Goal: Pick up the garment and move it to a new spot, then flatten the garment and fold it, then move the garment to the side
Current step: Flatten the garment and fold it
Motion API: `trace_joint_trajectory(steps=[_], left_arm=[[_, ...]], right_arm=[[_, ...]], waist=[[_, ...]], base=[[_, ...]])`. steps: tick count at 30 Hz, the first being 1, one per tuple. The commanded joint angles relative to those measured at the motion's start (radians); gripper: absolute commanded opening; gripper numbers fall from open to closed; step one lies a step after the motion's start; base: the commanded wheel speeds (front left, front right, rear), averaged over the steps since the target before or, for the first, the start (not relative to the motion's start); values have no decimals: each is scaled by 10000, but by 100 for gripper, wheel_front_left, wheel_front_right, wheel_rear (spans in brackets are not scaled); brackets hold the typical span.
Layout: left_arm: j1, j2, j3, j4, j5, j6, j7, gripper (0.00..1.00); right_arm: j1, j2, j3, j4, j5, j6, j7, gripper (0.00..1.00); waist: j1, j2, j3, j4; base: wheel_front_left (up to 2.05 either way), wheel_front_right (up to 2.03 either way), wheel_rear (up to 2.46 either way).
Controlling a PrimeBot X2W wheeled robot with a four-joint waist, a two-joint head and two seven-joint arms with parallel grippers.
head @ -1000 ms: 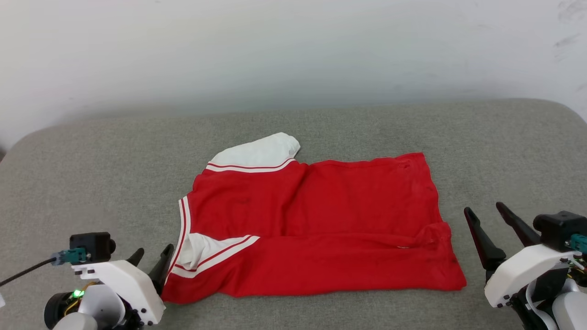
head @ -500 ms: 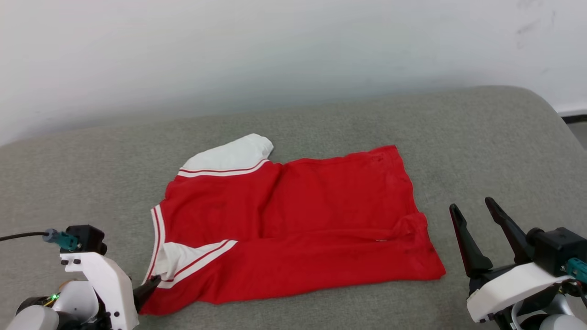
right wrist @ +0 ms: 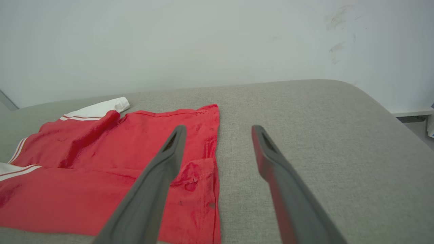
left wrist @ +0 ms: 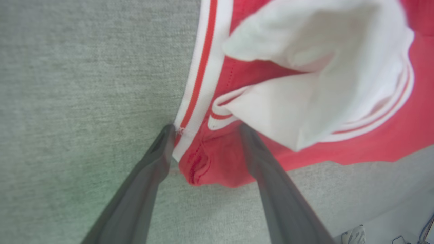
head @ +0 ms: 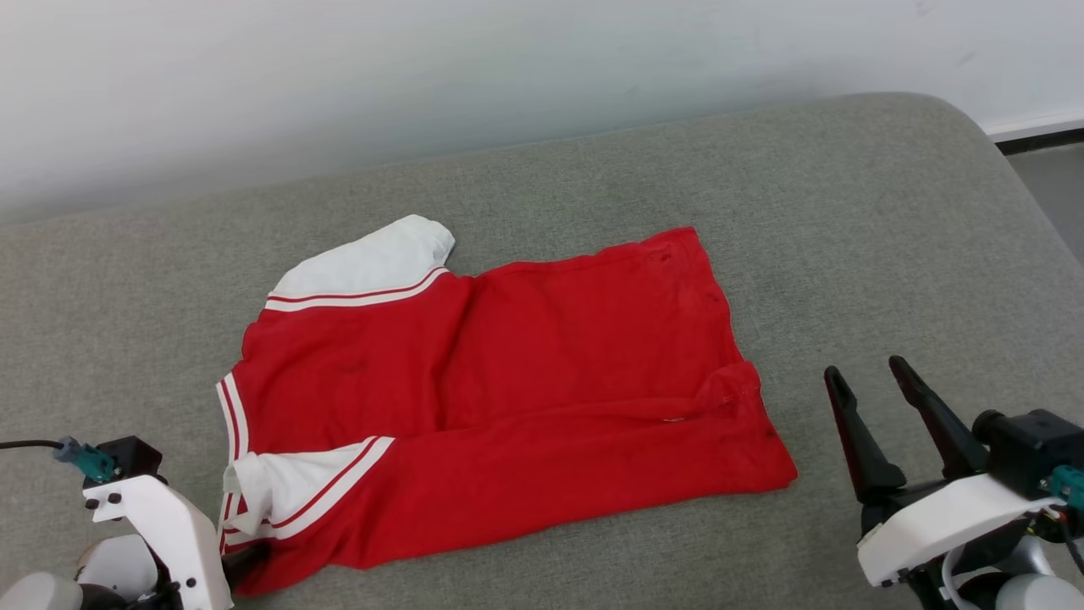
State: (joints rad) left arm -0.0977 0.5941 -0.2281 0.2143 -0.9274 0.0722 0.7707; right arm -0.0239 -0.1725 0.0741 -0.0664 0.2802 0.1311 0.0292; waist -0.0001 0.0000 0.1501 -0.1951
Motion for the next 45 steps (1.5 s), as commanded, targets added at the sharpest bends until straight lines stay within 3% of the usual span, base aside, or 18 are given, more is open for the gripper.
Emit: trace_joint_trajectory(steps=[1, 8, 13, 17, 24, 32, 33, 34, 35, 36, 45], left_arm=[[379, -768, -493, 326, -163, -97, 18, 0], [145, -812, -342, 277, 93, -355, -855, 0], [-159, -820, -193, -326, 359, -391, -1517, 0], [-388, -799, -241, -904, 722, -144, -1763, 0], [-711, -893, -539, -1876, 1197, 167, -1780, 0], [-898, -1030, -830, -2568, 1481, 265, -1797, 0], [-876, -1037, -839, -2600, 1499, 290, -1810, 0], [-838, -1049, -847, -2636, 1496, 316, -1829, 0], [-782, -1053, -849, -2661, 1484, 331, -1835, 0], [-726, -1053, -846, -2674, 1464, 364, -1833, 0], [-200, -1095, -692, -2803, 1435, 512, -2234, 0]], right_arm=[[-126, -73, -117, 34, 215, -7, 163, 100], [-379, -724, -347, 397, 1210, -7, 1670, 100], [-616, -1405, -495, 1002, 2163, -5, 4282, 100], [-901, -1807, -662, 1279, 2692, -5, 6200, 100], [-1303, -1666, -463, 1514, 2975, -5, 7713, 100], [-1716, -1185, 54, 3035, 3104, -5, 8403, 100], [-1731, -1128, 149, 3207, 3137, -5, 8492, 88], [-1726, -1099, 232, 3310, 3189, -5, 8505, 35], [-1752, -1061, 275, 3387, 3265, -4, 8458, 7], [-1783, -1043, 314, 3458, 3302, -2, 8463, 0], [-2092, -1591, 627, 3180, 3459, -4, 7956, 0]], waist=[[1, 0, 28, 58], [1, 0, -132, 490], [1, 0, -126, 932], [1, 0, 29, 1337], [1, 0, 433, 1820], [1, 0, 724, 2156], [1, 0, 729, 2177], [1, 0, 731, 2194], [1, 0, 730, 2200], [1, 0, 725, 2196], [1, 0, -19, 2067]], base=[[0, 0, 0], [0, 0, 0], [0, 0, 0], [0, 0, 0], [0, 0, 0], [0, 0, 0], [0, 0, 0], [0, 0, 0], [0, 0, 0], [0, 0, 0], [0, 0, 0]])
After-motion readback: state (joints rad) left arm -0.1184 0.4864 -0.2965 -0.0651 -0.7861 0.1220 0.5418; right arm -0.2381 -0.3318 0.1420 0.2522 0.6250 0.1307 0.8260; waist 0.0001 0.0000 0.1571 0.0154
